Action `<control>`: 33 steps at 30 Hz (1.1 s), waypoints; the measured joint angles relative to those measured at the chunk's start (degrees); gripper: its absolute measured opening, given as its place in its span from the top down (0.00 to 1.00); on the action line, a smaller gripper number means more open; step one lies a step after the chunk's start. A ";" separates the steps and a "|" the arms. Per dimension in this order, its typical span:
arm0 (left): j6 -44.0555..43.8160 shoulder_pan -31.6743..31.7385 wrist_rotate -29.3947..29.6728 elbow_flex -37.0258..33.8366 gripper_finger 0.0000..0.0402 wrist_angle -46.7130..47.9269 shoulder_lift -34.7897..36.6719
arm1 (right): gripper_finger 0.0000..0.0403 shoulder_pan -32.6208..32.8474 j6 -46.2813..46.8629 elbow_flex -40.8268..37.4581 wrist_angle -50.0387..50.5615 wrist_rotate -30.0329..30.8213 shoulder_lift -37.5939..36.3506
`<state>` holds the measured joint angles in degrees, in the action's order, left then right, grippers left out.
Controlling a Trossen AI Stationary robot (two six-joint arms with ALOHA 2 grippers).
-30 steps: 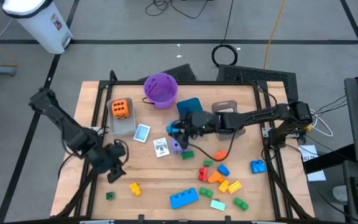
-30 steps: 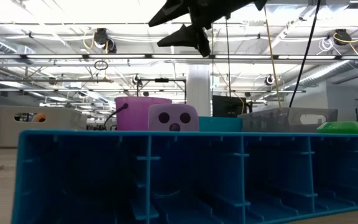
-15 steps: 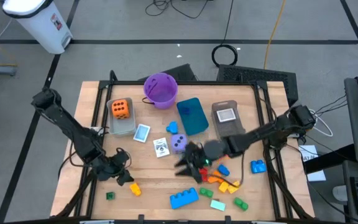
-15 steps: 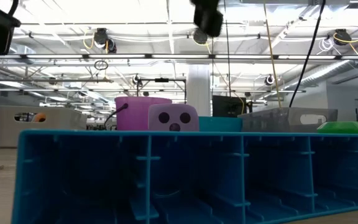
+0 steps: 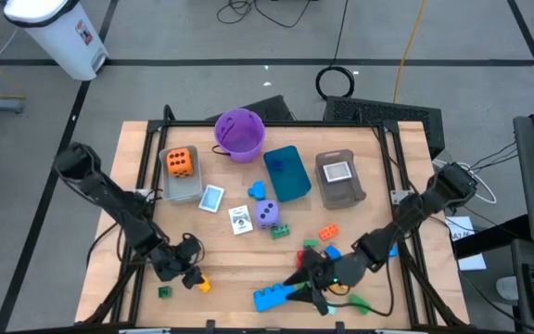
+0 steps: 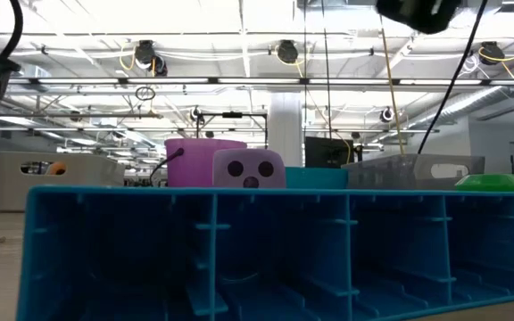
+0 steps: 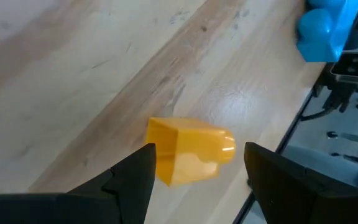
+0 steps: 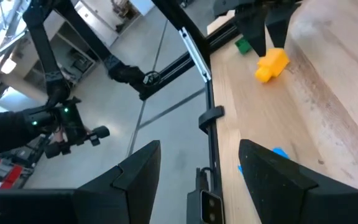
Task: Pick & Place Toys
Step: Put the yellow game piece into the blue bin
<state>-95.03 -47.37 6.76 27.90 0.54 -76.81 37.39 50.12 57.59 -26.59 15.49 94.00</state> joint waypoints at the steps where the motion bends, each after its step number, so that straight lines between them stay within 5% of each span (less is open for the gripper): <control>1: -0.03 0.02 -0.43 0.00 0.38 -0.75 -0.72 | 0.48 0.38 0.03 -0.19 -0.02 0.85 0.00; 11: -1.49 0.04 -1.26 0.00 0.41 -7.13 -4.62 | 0.48 0.23 0.18 -0.55 -0.01 1.20 0.00; 28: 1.58 0.23 2.30 0.02 0.95 -13.63 -4.60 | 0.48 -0.66 -2.74 -0.55 0.09 0.87 0.00; 33: 2.34 0.33 2.26 0.04 0.95 -14.63 -4.60 | 0.48 -0.66 -2.83 -0.55 0.09 0.90 0.00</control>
<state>-92.68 -47.05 9.02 27.94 -14.09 -81.40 36.73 47.29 57.04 -26.50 16.38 94.00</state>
